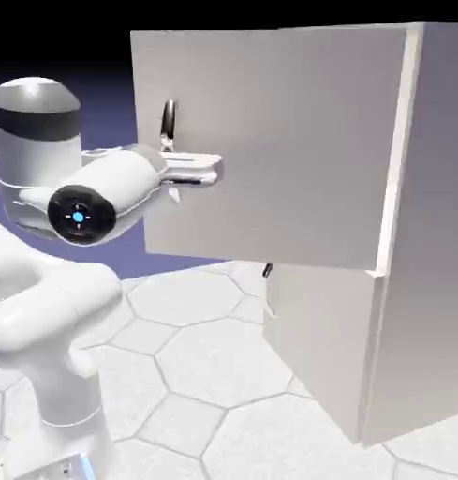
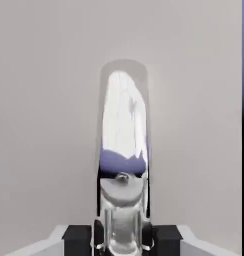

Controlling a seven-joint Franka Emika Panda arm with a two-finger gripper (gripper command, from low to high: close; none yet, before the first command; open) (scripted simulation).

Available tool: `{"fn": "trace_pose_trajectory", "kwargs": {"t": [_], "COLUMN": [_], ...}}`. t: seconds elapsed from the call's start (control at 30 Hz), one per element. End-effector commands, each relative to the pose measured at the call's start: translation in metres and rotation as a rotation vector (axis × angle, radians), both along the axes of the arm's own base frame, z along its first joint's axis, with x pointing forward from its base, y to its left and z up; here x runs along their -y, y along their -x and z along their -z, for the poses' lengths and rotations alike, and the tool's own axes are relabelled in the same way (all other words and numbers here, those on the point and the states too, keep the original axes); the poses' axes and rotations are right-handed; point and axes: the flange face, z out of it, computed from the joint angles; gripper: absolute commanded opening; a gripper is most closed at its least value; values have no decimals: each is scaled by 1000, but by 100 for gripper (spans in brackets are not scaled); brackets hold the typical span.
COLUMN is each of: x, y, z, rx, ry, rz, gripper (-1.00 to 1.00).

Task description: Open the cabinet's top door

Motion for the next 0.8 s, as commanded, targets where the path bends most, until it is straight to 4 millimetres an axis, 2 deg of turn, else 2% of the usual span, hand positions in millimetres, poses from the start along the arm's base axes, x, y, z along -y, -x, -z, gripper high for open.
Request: {"fn": "trace_pose_trajectory", "kwargs": {"t": [0.0, 0.33, 0.57, 0.73, 0.77], "x": [8, 92, 151, 184, 184], "y": [1, 2, -9, -19, -19], "z": [0, 0, 0, 0, 0], "rx": [0, 0, 0, 0, 0], "ry": [0, 0, 0, 0, 0], "rz": [-22, -250, -409, -502, -502], "gripper": [-100, -100, -100, -100, 100]}}
